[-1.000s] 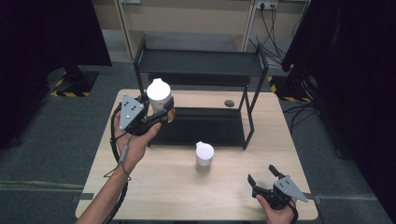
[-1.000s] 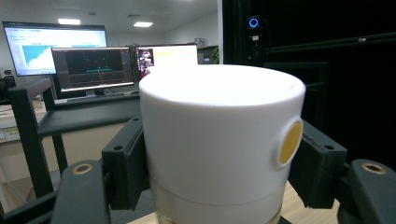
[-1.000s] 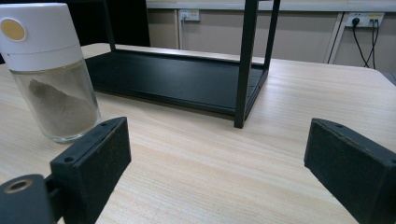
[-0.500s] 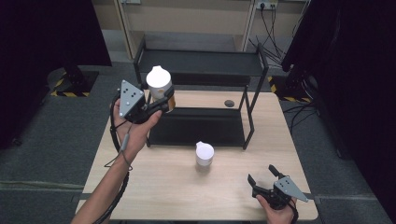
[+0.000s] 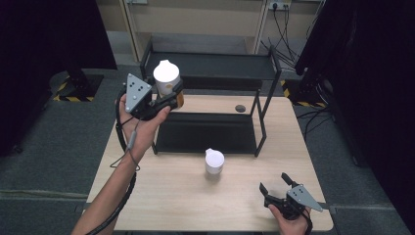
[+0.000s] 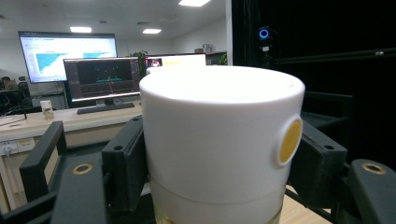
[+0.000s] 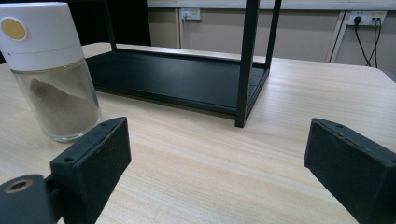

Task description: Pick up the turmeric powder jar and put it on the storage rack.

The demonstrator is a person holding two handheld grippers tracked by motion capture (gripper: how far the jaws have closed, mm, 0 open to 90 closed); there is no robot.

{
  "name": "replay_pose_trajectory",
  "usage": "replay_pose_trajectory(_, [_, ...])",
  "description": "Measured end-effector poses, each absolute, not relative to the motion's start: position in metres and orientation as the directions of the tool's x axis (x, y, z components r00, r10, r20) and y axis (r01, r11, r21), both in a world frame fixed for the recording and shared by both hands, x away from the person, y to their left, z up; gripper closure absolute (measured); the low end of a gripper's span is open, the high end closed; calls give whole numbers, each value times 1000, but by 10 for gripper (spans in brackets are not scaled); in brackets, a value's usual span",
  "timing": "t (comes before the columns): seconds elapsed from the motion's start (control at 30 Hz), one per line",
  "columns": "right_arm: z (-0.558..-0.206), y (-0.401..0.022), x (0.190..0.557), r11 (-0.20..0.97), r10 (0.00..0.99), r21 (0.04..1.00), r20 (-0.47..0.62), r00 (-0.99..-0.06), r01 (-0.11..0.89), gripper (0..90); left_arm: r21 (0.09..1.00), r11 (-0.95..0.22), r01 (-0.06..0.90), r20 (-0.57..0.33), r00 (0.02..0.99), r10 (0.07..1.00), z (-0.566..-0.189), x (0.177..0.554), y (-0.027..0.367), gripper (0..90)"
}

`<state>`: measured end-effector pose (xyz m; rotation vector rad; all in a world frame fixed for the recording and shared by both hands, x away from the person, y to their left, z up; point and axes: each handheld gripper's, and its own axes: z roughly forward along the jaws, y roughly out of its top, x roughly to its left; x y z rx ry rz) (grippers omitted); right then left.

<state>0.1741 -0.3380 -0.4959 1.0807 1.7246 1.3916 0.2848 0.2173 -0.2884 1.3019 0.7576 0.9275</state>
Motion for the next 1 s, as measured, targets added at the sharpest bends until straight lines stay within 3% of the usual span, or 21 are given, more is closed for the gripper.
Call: replay_pose_trajectory(1.0, [-495, -338, 174, 94, 898, 976, 1, -440, 194, 74, 991, 37, -131, 19, 406, 914, -252, 305, 218, 306])
